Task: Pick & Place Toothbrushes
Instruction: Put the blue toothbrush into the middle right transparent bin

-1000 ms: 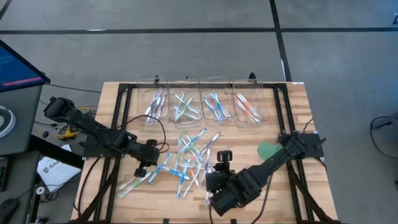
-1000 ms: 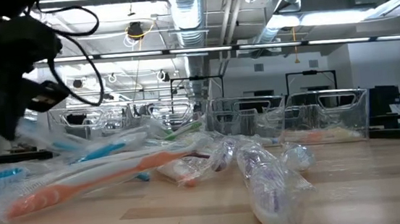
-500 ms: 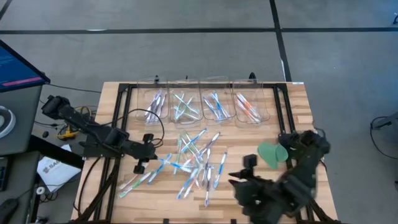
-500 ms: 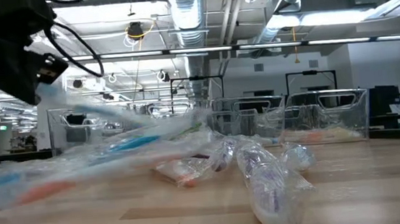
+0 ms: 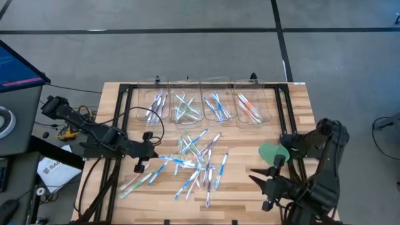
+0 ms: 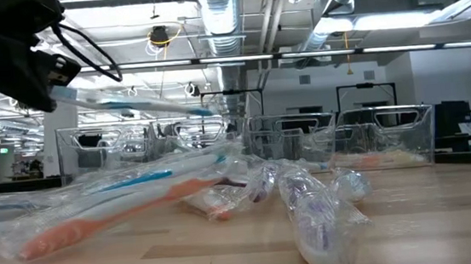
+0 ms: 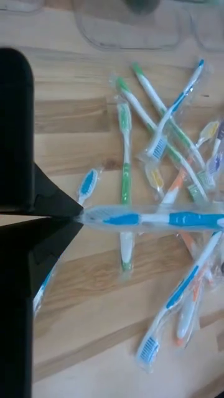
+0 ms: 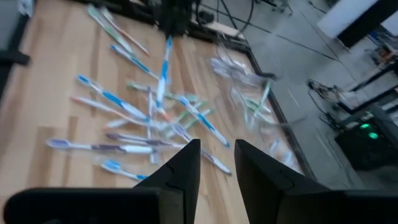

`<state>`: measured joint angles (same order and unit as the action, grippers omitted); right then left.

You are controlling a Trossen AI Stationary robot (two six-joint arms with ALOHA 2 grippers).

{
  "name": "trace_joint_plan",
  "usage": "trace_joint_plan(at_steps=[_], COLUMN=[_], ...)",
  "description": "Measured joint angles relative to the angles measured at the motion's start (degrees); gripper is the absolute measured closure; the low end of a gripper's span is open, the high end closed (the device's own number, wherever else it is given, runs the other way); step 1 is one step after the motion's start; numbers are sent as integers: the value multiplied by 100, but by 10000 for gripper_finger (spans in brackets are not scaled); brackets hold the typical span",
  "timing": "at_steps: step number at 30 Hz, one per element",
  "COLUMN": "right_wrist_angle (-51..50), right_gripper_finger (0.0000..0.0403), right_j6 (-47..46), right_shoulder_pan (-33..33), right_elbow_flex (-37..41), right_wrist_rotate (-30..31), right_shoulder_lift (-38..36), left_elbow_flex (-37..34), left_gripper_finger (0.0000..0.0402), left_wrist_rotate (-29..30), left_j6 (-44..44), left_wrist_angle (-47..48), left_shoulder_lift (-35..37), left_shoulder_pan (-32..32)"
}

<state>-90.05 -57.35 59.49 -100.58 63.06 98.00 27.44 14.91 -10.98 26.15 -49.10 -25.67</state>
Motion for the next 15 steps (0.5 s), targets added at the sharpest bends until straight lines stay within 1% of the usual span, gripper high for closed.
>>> trace_joint_plan(at_steps=[5, 15], right_wrist_angle=[-1, 9], right_gripper_finger=[310, 310], right_j6=[-126, -121], right_shoulder_pan=[-121, -523], right_elbow_flex=[447, 492], right_wrist_rotate=[2, 3], right_shoulder_lift=[-88, -95], left_elbow_flex=[0, 0], left_gripper_finger=[401, 401], left_wrist_rotate=[16, 14], left_j6=[-7, -42], left_wrist_angle=[-1, -2], left_shoulder_lift=[0, 0], left_shoulder_pan=[2, 2])
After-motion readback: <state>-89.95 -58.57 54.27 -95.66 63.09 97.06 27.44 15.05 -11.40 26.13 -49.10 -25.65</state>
